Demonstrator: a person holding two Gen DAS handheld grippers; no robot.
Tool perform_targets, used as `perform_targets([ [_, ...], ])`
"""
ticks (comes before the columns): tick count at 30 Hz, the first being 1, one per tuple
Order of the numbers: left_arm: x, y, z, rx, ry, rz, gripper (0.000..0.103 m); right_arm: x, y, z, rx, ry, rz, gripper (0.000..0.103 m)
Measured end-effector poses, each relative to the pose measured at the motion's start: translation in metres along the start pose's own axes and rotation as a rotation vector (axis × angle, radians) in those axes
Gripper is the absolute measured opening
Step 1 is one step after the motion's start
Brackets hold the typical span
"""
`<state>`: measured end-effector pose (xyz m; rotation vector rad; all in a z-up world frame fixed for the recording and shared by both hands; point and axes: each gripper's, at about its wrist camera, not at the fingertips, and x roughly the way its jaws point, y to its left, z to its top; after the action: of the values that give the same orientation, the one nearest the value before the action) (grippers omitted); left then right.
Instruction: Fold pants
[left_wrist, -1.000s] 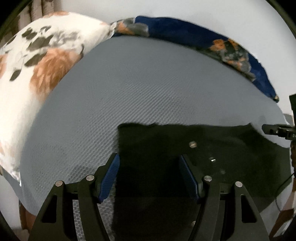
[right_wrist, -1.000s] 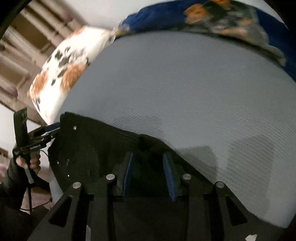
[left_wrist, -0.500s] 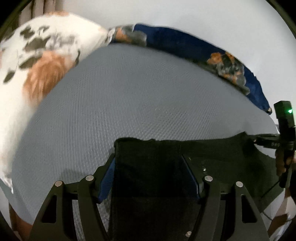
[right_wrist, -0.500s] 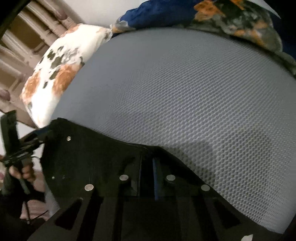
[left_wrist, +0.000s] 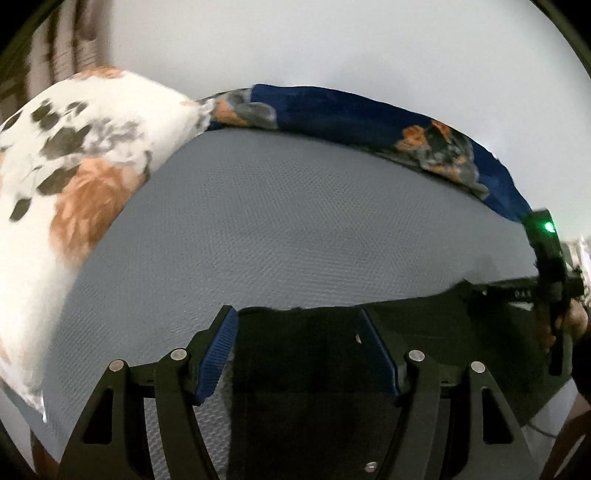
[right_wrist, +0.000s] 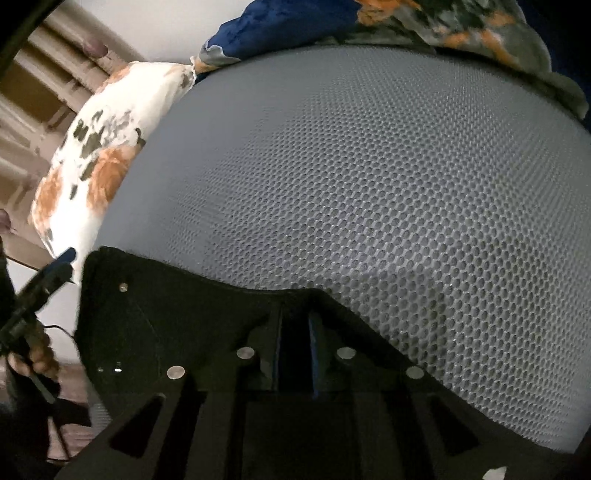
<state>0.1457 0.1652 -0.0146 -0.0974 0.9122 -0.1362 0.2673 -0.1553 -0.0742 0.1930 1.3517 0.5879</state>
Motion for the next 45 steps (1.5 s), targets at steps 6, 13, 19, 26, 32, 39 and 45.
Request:
perform_targets([
  [6, 0.015, -0.025, -0.006, 0.076, 0.043, -0.081, 0.068, -0.016, -0.003, -0.005, -0.063, 0.028, 0.001, 0.021],
  [13, 0.043, -0.027, -0.011, 0.094, 0.127, -0.075, 0.068, -0.012, 0.007, -0.018, -0.199, 0.027, -0.043, 0.004],
  [19, 0.05, -0.026, -0.017, 0.122, 0.128, -0.048, 0.067, -0.016, 0.011, -0.009, -0.173, -0.06, -0.095, 0.004],
  [26, 0.045, -0.042, -0.018, 0.167, 0.128, -0.01, 0.067, -0.025, 0.003, -0.016, -0.04, -0.134, -0.102, 0.024],
  [32, 0.022, -0.089, -0.013, 0.277, 0.046, -0.112, 0.067, -0.079, -0.011, -0.059, 0.046, -0.247, -0.197, 0.031],
  [39, 0.064, -0.168, -0.02, 0.391, 0.112, -0.249, 0.067, -0.111, -0.058, -0.133, 0.166, -0.238, -0.427, 0.031],
  [45, 0.102, -0.21, -0.01, 0.419, 0.153, -0.309, 0.067, -0.112, -0.09, -0.153, 0.233, -0.245, -0.474, 0.03],
])
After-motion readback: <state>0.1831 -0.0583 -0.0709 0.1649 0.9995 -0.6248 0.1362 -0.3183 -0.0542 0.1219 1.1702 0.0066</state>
